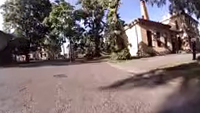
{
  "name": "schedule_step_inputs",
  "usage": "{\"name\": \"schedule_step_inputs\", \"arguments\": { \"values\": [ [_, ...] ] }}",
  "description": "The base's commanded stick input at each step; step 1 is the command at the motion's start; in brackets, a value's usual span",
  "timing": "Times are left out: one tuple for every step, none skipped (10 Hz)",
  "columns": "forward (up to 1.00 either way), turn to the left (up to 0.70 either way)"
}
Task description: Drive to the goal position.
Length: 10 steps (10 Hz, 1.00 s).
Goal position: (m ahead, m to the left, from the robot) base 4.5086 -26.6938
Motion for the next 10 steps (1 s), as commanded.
{"name": "schedule_step_inputs", "arguments": {
  "values": [
    [0.7,-0.14],
    [0.7,-0.14],
    [0.7,-0.14],
    [0.7,-0.14],
    [0.7,-0.14],
    [0.7,-0.14],
    [0.7,-0.14],
    [0.7,-0.14],
    [0.7,-0.14],
    [0.7,-0.14]
  ]
}}
